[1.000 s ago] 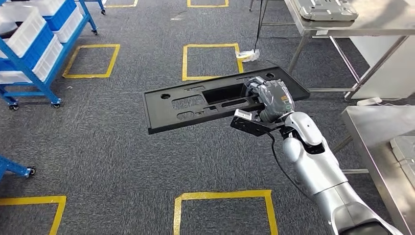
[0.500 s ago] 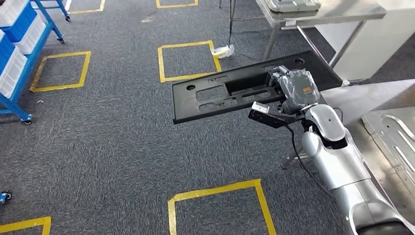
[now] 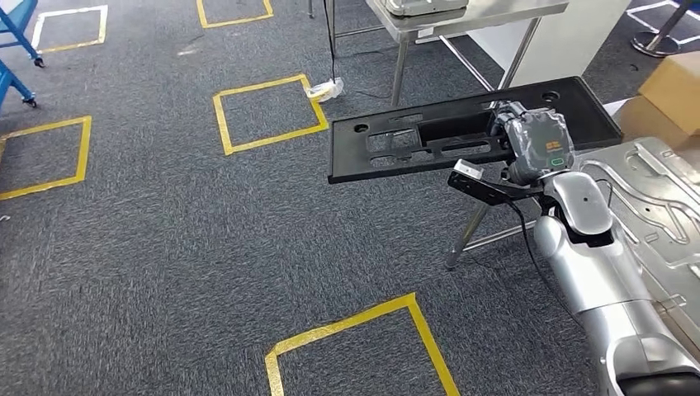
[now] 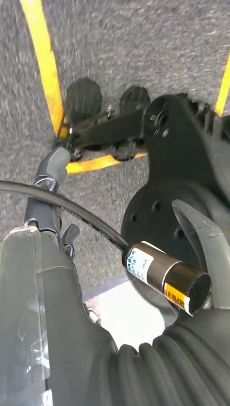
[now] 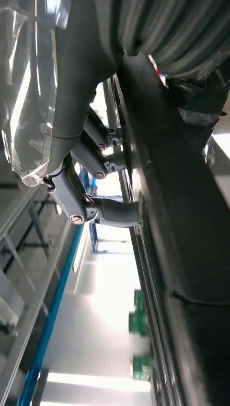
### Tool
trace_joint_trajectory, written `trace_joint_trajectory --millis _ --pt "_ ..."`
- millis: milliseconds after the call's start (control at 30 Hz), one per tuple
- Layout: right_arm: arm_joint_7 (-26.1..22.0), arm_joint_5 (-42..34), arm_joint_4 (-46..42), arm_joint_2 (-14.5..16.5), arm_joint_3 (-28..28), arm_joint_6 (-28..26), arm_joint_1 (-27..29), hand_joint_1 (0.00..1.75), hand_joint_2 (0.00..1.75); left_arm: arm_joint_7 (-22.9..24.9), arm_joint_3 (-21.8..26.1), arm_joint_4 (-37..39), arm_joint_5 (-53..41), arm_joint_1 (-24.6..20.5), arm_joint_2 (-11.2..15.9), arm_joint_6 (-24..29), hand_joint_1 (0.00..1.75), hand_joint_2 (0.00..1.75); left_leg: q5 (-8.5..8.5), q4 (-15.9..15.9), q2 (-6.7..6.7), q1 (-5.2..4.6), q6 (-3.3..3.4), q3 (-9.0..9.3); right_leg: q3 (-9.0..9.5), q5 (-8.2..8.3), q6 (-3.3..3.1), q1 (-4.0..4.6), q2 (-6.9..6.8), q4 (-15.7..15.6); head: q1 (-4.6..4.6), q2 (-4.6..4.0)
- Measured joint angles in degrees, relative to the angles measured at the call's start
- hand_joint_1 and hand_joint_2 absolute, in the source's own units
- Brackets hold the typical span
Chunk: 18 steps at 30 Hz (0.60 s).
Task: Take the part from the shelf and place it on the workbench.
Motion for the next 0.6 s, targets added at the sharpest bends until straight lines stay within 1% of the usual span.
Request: trace_joint_trajectory --millis 33,67,100,133,167,200,233,267,300,333,367,400,433,467,500,533,567,600 --pt "0.3 0.3 0.2 -0.1 -0.2 -0.2 0.0 1.75 1.75 -0.2 -0.2 0.0 0.0 0.0 -0.1 0.1 0.0 1.75 -0.04 -0.2 -0.09 -0.14 0.23 0.03 -0.33 0.25 0.47 -0.13 0.61 -0.1 -0.01 0.0" --pt "0.5 0.6 0.3 -0.3 -0.5 -0.3 0.2 1.75 1.75 -0.4 -0.4 0.0 -0.1 -0.1 -0.1 0.2 0.0 1.75 0.15 -0.4 0.51 -0.24 0.61 -0.03 -0.52 0.51 0.92 -0.29 1.25 -0.3 0.0 0.0" --pt "0.6 0.9 0.4 -0.5 -0.7 -0.5 0.4 1.75 1.75 -0.5 -0.6 0.0 -0.1 -0.1 -0.3 0.3 0.0 1.75 0.39 -0.7 1.16 -0.28 1.05 0.05 -0.69 0.51 1.25 -0.44 1.21 -0.2 0.01 0.0" --pt "0.8 1.1 0.5 -0.8 -1.0 -0.6 0.5 1.75 1.75 -0.6 -0.8 0.0 -0.1 -0.1 -0.4 0.3 0.0 1.75 0.63 -1.1 1.81 -0.27 1.53 0.15 -1.11 0.01 1.48 -0.4 0.25 0.4 0.08 0.0" --pt "1.0 1.2 0.6 -1.0 -1.3 -0.6 0.4 1.75 1.75 -0.8 -0.9 0.0 -0.1 -0.1 -0.5 0.3 0.0 1.75 0.85 -1.4 2.52 -0.25 1.98 0.21 -2.09 -1.18 1.63 -0.28 -1.33 2.4 0.17 0.0" --pt "1.2 1.3 0.8 -1.2 -1.5 -0.6 0.4 1.75 1.75 -0.9 -1.1 0.0 -0.1 -0.1 -0.5 0.3 0.0 1.75 0.94 -1.5 3.22 -0.32 2.31 0.23 -3.52 -2.86 1.69 -0.16 -3.22 5.4 0.25 0.0" --pt "1.4 1.3 0.9 -1.3 -1.6 -0.5 0.3 1.75 1.75 -1.0 -1.2 0.0 -0.1 0.0 -0.5 0.2 0.0 1.75 0.92 -1.6 3.92 -0.47 2.53 0.21 -5.3 -4.68 1.78 -0.02 -4.65 9.2 0.34 0.0" --pt "1.6 1.3 1.2 -1.3 -1.8 -0.5 0.2 1.75 1.75 -1.2 -1.3 0.0 0.0 0.0 -0.5 0.0 0.0 1.75 0.89 -1.6 4.68 -0.61 2.65 0.18 -7.02 -6.08 1.86 -0.01 -5.32 12.8 0.34 0.0" --pt "1.7 1.3 1.6 -1.3 -2.0 -0.4 0.3 1.75 1.75 -1.3 -1.3 0.0 0.0 0.1 -0.5 -0.2 0.0 1.75 0.84 -1.6 5.42 -0.72 2.72 0.17 -8.04 -6.59 1.88 -0.02 -5.57 15.0 0.35 0.0" --pt "1.7 1.3 2.0 -1.3 -2.2 -0.3 0.3 1.75 1.75 -1.3 -1.4 0.0 0.2 0.1 -0.6 -0.4 0.0 1.75 0.8 -1.6 6.17 -0.8 2.74 0.17 -7.94 -6.05 1.83 0.01 -5.75 15.0 0.35 0.0" --pt "1.7 1.3 2.4 -1.4 -2.5 -0.3 0.3 1.75 1.75 -1.4 -1.5 0.0 0.3 0.1 -0.6 -0.7 0.0 1.75 0.75 -1.6 6.87 -0.87 2.73 0.2 -6.61 -4.62 1.68 0.08 -6.06 12.8 0.35 0.0" --pt "1.7 1.3 2.8 -1.6 -2.8 -0.4 0.2 1.75 1.75 -1.5 -1.6 0.0 0.6 0.0 -0.6 -0.8 0.0 1.75 0.68 -1.6 7.51 -0.93 2.69 0.27 -4.31 -2.76 1.45 0.21 -6.75 8.7 0.36 0.0" --pt "1.6 1.2 3.1 -1.7 -3.1 -0.5 0.0 1.75 1.75 -1.6 -1.7 0.0 0.8 0.0 -0.7 -0.9 0.0 1.75 0.6 -1.6 8.12 -1.03 2.59 0.35 -1.97 -1.47 1.09 0.5 -7.95 4.6 0.35 0.0" --pt "1.4 1.2 3.4 -1.8 -3.3 -0.5 -0.2 1.75 1.75 -1.7 -1.7 0.0 1.0 0.0 -0.7 -1.0 0.0 1.75 0.49 -1.6 8.68 -1.18 2.44 0.44 -0.22 -0.6 0.74 0.81 -8.96 1.3 0.36 0.0" --pt "1.4 1.2 3.6 -1.9 -3.5 -0.6 -0.4 1.75 1.75 -1.8 -1.7 0.0 1.2 0.0 -0.7 -1.1 0.0 1.75 0.4 -1.6 9.21 -1.32 2.23 0.53 0.7 -0.34 0.43 1.08 -9.56 -0.5 0.36 0.0" --pt "1.3 1.2 3.8 -1.9 -3.7 -0.6 -0.5 1.75 1.75 -1.8 -1.7 0.0 1.4 0.0 -0.7 -1.2 0.0 1.75 0.3 -1.6 9.78 -1.43 1.98 0.65 0.89 -0.47 0.19 1.29 -9.59 -1.0 0.36 0.0" --pt "1.3 1.2 4.0 -2.0 -3.8 -0.6 -0.6 1.75 1.75 -1.9 -1.7 0.0 1.5 0.0 -0.7 -1.2 0.0 1.75 0.19 -1.7 10.35 -1.53 1.72 0.83 0.89 -0.28 0.03 1.3 -8.92 -1.2 0.35 0.0" --pt "1.3 1.2 4.2 -2.0 -3.9 -0.6 -0.6 1.75 1.75 -1.9 -1.7 0.0 1.6 -0.1 -0.7 -1.3 0.0 1.75 -0.03 -1.6 10.65 -1.53 1.41 0.95 1.0 -0.17 -0.2 1.09 -8.27 -1.3 0.34 0.0"
